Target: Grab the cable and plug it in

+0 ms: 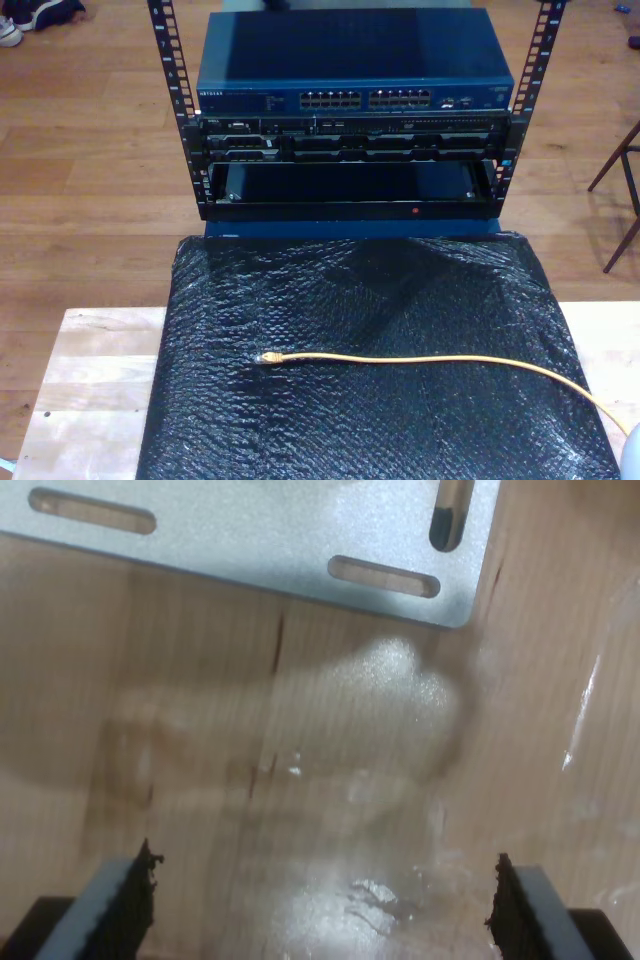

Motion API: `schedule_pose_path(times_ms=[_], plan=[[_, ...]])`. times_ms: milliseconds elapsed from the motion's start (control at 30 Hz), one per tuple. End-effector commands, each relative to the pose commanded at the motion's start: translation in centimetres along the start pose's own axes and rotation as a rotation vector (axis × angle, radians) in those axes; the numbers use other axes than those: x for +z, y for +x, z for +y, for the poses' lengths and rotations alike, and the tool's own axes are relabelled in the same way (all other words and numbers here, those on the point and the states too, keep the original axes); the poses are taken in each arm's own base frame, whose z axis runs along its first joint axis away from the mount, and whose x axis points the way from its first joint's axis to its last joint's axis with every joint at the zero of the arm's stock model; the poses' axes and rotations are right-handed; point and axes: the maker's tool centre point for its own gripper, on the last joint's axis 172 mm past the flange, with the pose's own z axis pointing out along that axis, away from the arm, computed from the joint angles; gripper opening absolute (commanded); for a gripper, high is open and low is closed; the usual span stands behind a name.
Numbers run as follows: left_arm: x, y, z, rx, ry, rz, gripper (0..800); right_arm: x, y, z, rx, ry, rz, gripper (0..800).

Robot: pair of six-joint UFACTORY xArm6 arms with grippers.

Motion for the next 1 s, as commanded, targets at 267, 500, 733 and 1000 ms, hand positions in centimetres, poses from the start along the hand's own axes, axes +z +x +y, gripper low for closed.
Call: schedule_pose_path(times_ms=[267, 500, 733, 1000], plan=[[-0.4, 0.3, 0.2, -0.003, -0.004, 0.015, 800, -1.6, 0.7, 0.4, 0.093, -0.009, 0.058, 797], [-0.7, 0.5, 0.2, -0.004, -0.006, 0.024, 800, -5.3, 0.8, 1.1, 0.189, -0.019, 0.104, 796], [-2.5, 0.9, 0.6, -0.01, -0.013, 0.047, 800, -8.5, -0.9, 1.5, 0.286, -0.018, 0.069, 797], [-6.4, 1.2, 0.6, 0.006, -0.036, 0.069, 800, -11.8, -2.6, 2.2, 0.324, -0.011, 0.028, 796]])
